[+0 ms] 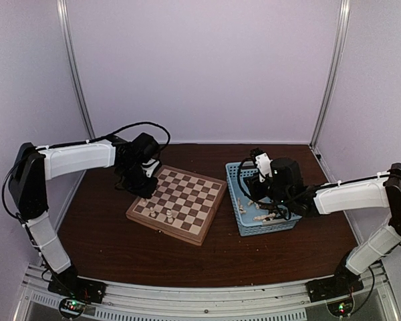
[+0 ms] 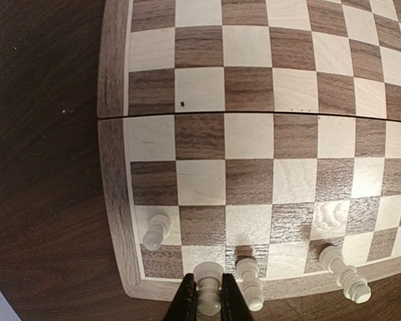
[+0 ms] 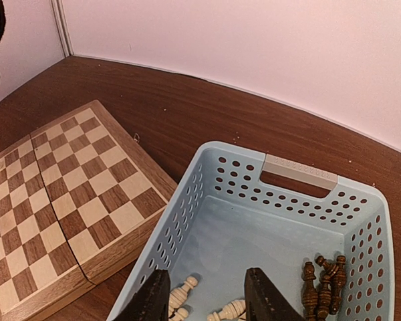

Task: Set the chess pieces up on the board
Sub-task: Place the chess piece on the chessboard.

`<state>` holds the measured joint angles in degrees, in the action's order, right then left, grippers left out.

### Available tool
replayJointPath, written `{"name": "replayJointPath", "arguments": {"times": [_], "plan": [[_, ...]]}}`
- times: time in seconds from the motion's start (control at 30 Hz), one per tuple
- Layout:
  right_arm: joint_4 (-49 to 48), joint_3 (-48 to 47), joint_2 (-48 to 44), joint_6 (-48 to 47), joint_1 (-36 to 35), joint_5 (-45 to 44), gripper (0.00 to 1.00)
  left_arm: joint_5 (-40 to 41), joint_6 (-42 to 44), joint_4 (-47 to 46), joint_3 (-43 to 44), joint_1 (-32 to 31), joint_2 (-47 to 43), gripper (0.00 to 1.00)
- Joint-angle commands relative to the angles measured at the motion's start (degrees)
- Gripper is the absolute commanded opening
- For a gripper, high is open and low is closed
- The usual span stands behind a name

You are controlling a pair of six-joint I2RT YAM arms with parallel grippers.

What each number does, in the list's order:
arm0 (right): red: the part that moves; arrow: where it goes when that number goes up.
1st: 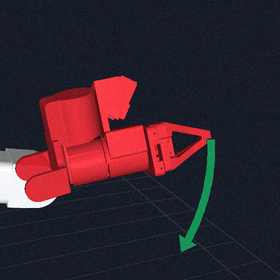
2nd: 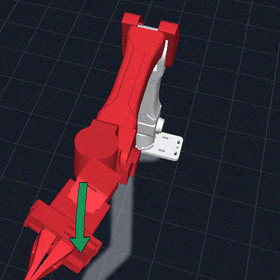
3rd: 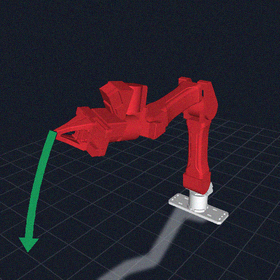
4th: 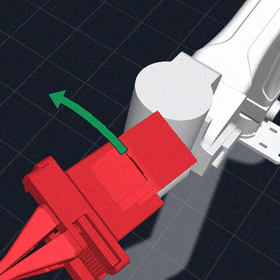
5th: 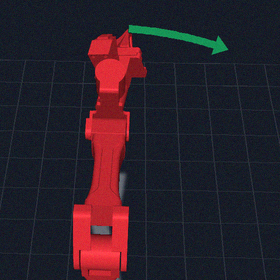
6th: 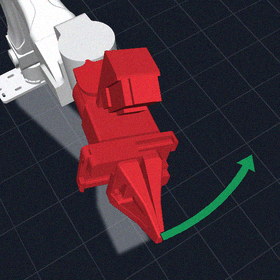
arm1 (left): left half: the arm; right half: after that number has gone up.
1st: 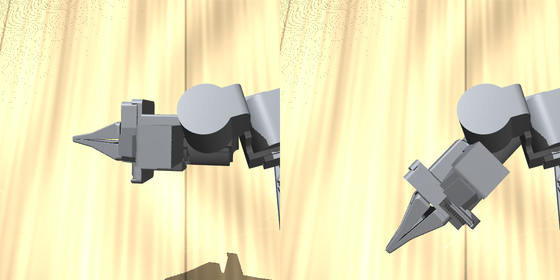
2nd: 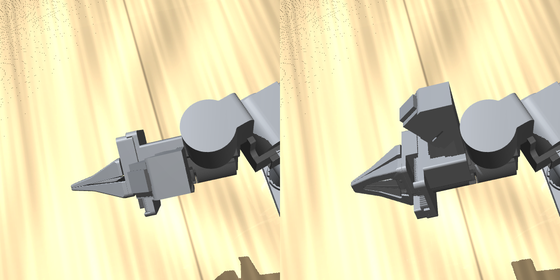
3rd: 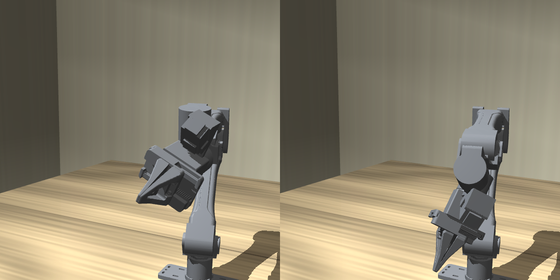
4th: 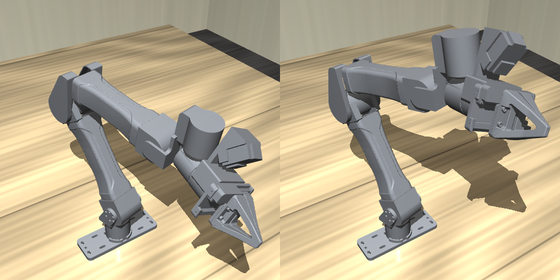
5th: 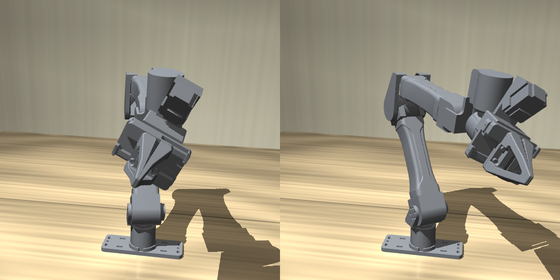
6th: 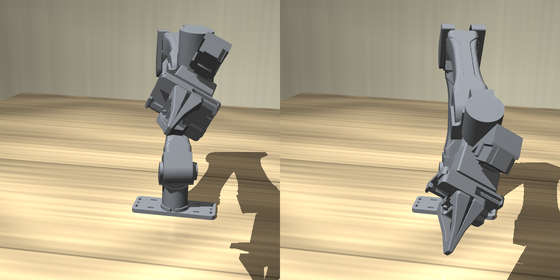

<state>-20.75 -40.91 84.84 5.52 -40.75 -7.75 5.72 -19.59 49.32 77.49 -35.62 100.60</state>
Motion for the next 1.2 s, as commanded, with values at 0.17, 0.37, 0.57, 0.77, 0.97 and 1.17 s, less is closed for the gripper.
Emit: {"name": "replayJointPath", "arguments": {"times": [0.17,0.37,0.57,0.77,0.97,1.17], "plan": [[0.0,-1.0,-0.3,-0.4,0.2,-0.9,0.41,-0.4,1.6,-1.9,3.4,0.4,3.8,0.07],[0.1,-1.0,-0.3,-0.5,0.1,-0.9,0.41,0.1,2.0,-2.5,3.2,0.4,5.0,0.07],[0.2,-1.0,-0.4,-0.6,0.1,-0.9,0.41,0.5,2.1,-3.2,3.2,0.4,6.8,0.07],[0.2,-1.0,-0.4,-0.5,0.2,-1.0,0.41,1.1,2.4,-3.5,3.1,0.4,8.2,0.07],[0.1,-0.9,-0.5,-0.5,0.1,-1.0,0.41,1.1,2.3,-2.8,3.1,0.4,8.1,0.08],[0.1,-1.0,-0.3,-0.6,0.1,-1.0,0.41,1.2,2.1,-2.7,2.3,0.4,7.6,0.11]]}}
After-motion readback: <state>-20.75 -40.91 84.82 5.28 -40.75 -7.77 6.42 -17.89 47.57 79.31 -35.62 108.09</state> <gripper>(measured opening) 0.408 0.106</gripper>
